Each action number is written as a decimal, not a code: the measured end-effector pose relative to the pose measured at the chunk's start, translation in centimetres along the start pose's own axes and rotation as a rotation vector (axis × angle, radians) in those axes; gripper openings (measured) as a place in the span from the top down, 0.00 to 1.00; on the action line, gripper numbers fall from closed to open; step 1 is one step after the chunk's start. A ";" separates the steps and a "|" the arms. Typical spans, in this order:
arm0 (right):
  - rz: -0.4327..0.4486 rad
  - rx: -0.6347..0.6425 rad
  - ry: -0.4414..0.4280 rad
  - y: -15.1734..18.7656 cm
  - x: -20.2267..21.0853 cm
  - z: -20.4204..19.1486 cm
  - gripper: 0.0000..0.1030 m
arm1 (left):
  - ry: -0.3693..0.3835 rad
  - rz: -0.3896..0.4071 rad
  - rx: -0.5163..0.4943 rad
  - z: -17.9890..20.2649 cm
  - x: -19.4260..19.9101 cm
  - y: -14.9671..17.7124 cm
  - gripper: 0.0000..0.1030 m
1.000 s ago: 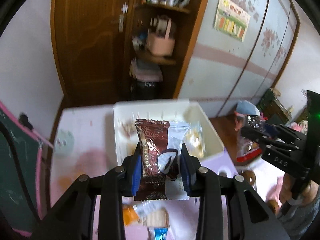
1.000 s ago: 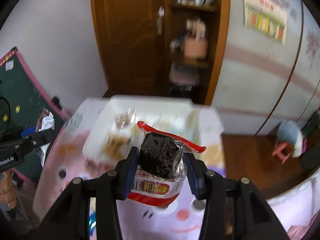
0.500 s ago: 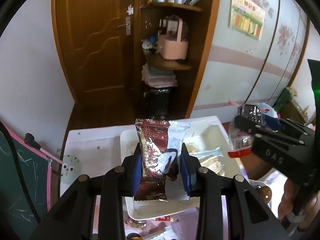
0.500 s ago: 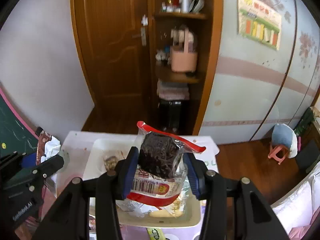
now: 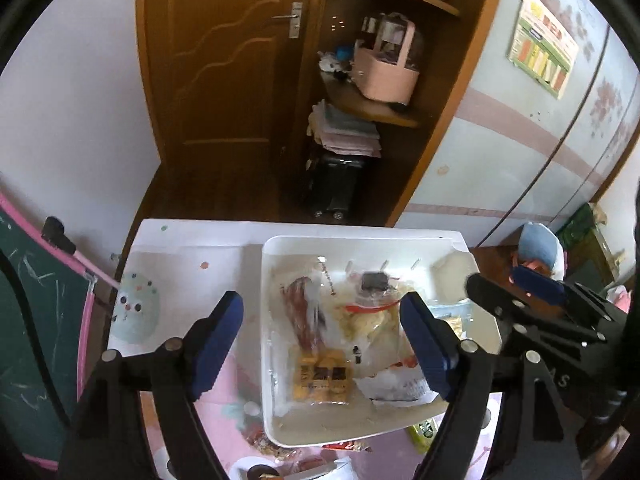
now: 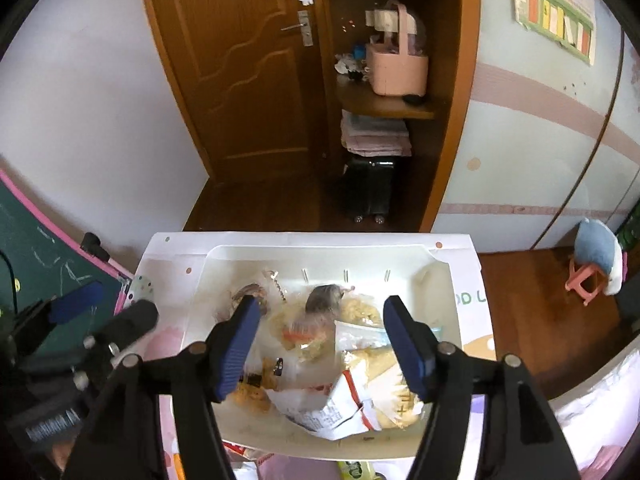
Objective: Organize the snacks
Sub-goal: 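Withdraw both tools from the tray toward the remaining snacks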
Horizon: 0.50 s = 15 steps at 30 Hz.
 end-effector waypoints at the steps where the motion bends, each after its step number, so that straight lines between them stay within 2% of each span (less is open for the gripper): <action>1: 0.006 0.014 0.013 0.1 0.2 -0.1 0.37 | -0.004 0.000 0.000 -0.3 0.2 0.0 0.23; 8: 0.022 0.094 0.065 1.6 2.4 -0.5 0.37 | -0.039 0.023 -0.012 -1.9 3.0 0.9 0.22; 15: 0.049 0.131 0.118 3.5 6.8 -0.7 0.37 | -0.040 0.036 -0.031 -2.0 7.3 3.2 0.22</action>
Point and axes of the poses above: each gripper's, at about its wrist camera, not at the fingertips, and x roughly against the way its jaws point, z to its right, y to its underside, the point moved 5 cm from there along -x, roughly the way its jaws point, and after that the axes turned 1 degree about -y, right-handed, at the moved point
